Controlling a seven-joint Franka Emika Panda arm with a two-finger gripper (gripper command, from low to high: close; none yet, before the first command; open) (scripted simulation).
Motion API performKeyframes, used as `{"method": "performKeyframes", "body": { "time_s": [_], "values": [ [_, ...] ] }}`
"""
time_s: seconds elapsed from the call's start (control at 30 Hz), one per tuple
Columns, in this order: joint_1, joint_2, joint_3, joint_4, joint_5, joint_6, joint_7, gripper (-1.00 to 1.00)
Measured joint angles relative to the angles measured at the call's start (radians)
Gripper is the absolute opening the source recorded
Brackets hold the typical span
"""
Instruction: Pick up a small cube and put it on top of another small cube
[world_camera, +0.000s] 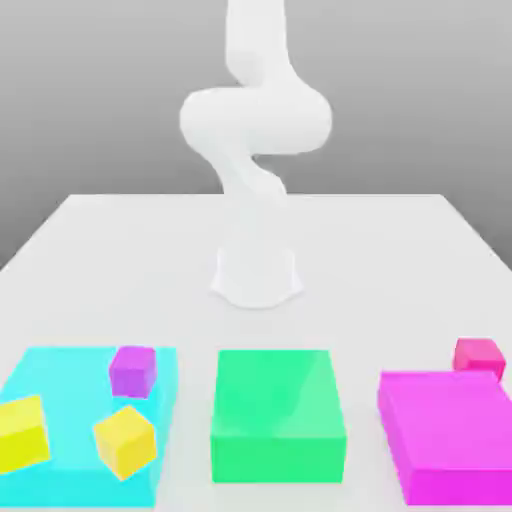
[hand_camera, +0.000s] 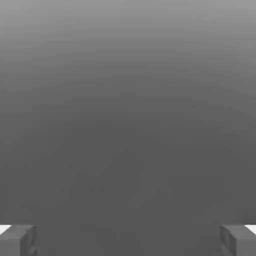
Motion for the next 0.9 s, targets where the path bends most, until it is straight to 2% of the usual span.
{"method": "performKeyframes", "body": {
  "time_s": [0.37,0.6,0.77,0.9],
  "values": [
    [0.009,0.39,0.362,-0.139,-0.051,0.195,0.426,0.0],
    [0.088,0.656,0.533,-0.224,-0.177,0.314,0.76,0.0],
    [0.209,0.848,0.556,-0.284,-0.268,0.395,1.0,0.0],
    [0.312,0.973,0.454,-0.271,-0.408,0.468,1.138,0.0]
  ]
}}
